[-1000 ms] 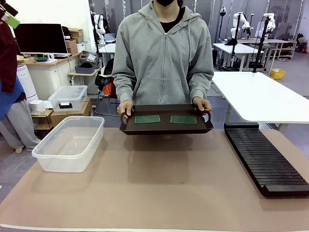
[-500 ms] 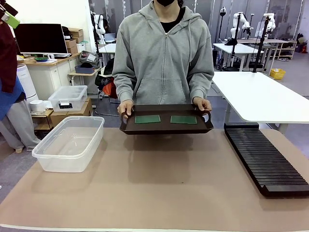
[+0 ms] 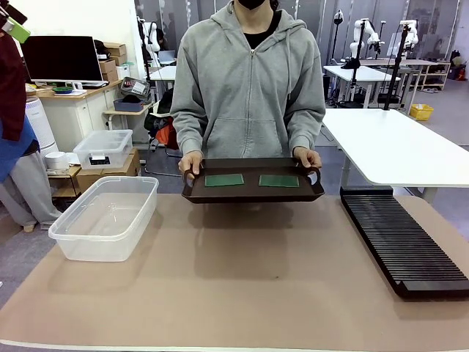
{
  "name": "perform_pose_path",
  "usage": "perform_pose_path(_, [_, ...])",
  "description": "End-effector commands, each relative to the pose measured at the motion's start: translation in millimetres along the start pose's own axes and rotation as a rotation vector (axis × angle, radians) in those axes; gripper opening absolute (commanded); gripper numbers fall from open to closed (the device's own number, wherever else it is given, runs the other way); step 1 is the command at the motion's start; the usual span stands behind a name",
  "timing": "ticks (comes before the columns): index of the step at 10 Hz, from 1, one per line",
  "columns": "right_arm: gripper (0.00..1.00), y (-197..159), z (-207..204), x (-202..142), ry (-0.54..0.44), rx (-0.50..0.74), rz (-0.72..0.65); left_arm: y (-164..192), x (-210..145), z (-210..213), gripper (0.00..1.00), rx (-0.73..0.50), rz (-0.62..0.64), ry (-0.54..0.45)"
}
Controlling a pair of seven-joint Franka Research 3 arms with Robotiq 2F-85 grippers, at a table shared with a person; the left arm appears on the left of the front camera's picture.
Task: Sort PCBs into racks and boxes based on the side picked up.
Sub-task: Pick up the Blank PCB handed by the Human.
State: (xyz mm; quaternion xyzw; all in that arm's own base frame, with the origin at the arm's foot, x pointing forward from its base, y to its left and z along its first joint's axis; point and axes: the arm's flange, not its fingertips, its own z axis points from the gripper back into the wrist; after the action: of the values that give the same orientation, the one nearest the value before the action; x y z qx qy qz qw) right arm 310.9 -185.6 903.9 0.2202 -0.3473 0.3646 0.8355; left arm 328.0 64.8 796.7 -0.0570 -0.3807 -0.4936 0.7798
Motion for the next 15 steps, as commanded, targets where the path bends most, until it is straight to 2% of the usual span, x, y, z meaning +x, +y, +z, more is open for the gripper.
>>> perform_pose_path(1, [1.0, 0.2, 7.3, -0.7, 0.026, -0.012, 0.001, -0.3, -0.6, 0.3, 1.0, 0.003, -0.001, 0.003])
perform_pose_path(5, [1.0, 2.7, 8.2, -4.1, 0.121, -0.044, -0.03, -0.3, -0.6, 0.3, 1.0, 0.003, -0.001, 0.003])
perform_pose_path(15, [1.0, 0.4, 8.8, -2.3, 0.098, -0.036, -0.038, -0.3, -0.6, 0.3, 1.0, 0.003, -0.001, 0.003])
